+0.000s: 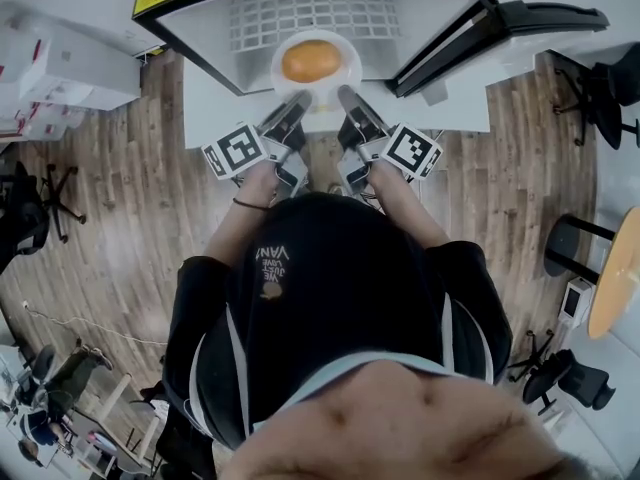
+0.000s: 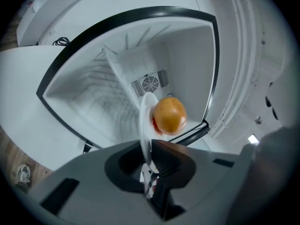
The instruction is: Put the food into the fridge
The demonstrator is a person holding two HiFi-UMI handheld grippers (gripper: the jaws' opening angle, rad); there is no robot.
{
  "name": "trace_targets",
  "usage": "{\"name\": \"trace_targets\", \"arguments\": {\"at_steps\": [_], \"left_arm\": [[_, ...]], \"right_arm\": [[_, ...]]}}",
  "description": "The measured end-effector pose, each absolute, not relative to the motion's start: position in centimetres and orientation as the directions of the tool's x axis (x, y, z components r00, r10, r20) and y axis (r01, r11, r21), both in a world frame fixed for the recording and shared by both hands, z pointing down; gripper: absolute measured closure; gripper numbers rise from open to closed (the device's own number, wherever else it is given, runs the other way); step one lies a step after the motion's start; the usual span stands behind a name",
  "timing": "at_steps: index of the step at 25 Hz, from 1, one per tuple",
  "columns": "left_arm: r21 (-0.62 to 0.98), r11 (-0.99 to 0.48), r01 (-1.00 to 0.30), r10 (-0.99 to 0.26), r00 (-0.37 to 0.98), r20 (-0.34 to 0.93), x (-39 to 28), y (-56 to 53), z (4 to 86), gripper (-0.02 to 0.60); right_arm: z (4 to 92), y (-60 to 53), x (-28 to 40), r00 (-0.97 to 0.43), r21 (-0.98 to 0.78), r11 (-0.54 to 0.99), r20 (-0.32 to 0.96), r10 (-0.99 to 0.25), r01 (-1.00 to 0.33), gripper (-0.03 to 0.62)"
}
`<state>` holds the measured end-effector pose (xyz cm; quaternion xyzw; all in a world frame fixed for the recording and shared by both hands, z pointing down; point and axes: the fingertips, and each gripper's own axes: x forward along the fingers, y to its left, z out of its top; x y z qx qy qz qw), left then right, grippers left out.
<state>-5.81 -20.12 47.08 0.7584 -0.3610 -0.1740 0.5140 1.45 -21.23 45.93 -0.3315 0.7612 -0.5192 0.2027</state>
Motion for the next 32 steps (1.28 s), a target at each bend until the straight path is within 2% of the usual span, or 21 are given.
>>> {"name": "trace_targets", "arguments": {"at_steps": [17, 21, 25, 32], "left_arm": [[0.911, -0.211, -0.354, -0.703, 0.702, 0.11, -7.6, -24.8, 47.3, 0.542], [0.916, -0.206, -0.345, -0.702, 0.704, 0.107, -7.8, -25.4, 47.5, 0.542], [0.92, -0.198, -0.338, -0.703, 0.703, 0.106, -8.1, -26.0, 47.7, 0.543], [0.922, -0.2, -0.332, -0.699, 0.708, 0.103, -8.1, -26.8, 47.6, 0.543]], "right_arm": [[46.1, -25.7, -0.3, -0.67, -0.922, 0.236, 0.033, -0.742, -0.307, 0.574], [46.9, -26.2, 0.0, -0.653, -0.918, 0.198, 0.082, -0.753, -0.343, 0.574], [46.6, -27.0, -0.7, -0.66, -0.928, 0.217, 0.039, -0.75, -0.302, 0.574], [46.7, -27.8, -0.7, -0.653, -0.935, 0.204, 0.038, -0.756, -0.29, 0.574]]}}
